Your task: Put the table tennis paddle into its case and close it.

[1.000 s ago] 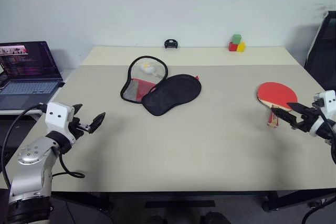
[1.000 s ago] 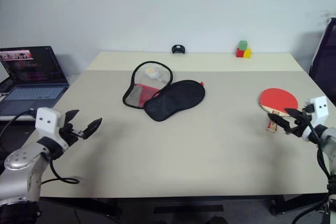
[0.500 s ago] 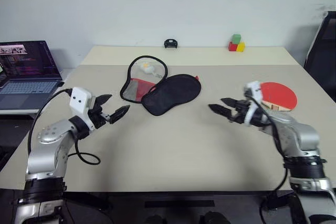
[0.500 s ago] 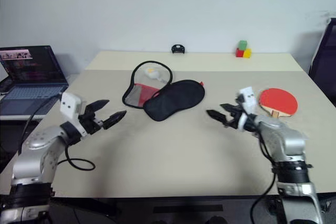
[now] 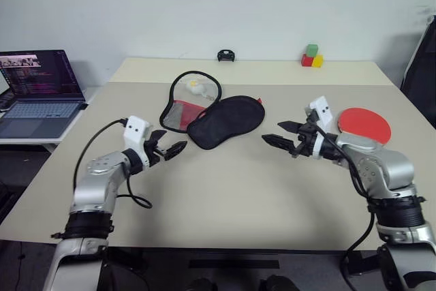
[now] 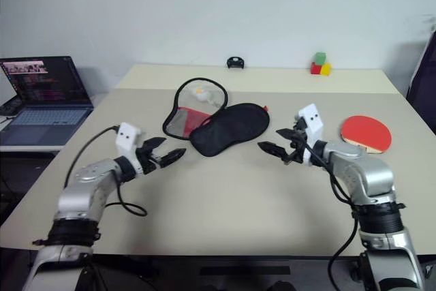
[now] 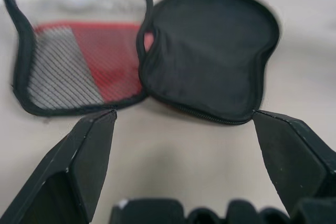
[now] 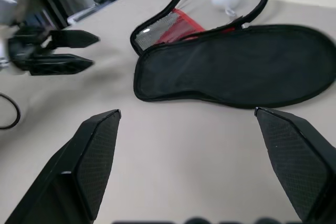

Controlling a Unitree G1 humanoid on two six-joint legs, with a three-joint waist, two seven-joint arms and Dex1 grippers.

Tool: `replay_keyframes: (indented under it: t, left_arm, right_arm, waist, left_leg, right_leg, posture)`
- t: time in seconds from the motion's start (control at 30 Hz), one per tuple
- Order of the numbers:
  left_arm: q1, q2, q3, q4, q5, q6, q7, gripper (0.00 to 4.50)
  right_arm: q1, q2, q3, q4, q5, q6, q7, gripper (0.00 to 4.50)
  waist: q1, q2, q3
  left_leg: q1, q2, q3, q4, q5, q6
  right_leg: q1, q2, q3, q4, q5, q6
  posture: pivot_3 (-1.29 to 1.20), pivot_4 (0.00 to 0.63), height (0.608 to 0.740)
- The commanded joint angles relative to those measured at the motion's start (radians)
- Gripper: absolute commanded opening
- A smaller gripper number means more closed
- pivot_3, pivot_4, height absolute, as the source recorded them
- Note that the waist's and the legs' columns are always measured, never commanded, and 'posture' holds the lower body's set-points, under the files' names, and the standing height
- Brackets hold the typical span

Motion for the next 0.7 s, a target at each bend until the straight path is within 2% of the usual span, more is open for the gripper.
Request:
replay_keyframes:
  t: [0.03,0.3,0.7]
  left_arm:
    - [-0.086,-0.029,0.013,0.092,0.006,0.046,0.048,4.5]
    - [-0.206,-0.102,-0.001,0.258,0.004,0.13,0.024,4.5]
    - [-0.293,-0.181,0.046,0.369,-0.019,0.254,0.035,4.5]
  right_arm:
    - [0.002,-0.039,-0.052,-0.074,0.045,0.018,0.025,4.48]
    - [0.009,-0.118,-0.103,-0.219,0.184,0.039,0.138,4.48]
    - [0.029,-0.131,-0.105,-0.232,0.2,0.02,0.128,4.48]
  waist:
    - [-0.001,-0.001,0.0]
    - [-0.007,-0.002,0.001]
    - [0.016,-0.002,0.001]
  left_leg:
    - [0.0,0.0,0.0,0.0,0.0,0.0]
    - [0.0,0.0,0.0,0.0,0.0,0.0]
    - [0.0,-0.001,-0.002,0.002,0.0,0.0]
  right_leg:
    - [0.0,0.0,0.0,0.0,0.0,0.0]
    - [0.0,0.0,0.0,0.0,0.0,0.0]
    - [0.001,-0.001,-0.001,0.0,0.0,0.0]
  posture:
    - [0.0,0.15,0.74]
    - [0.0,0.15,0.74]
    - [0.0,0.15,0.74]
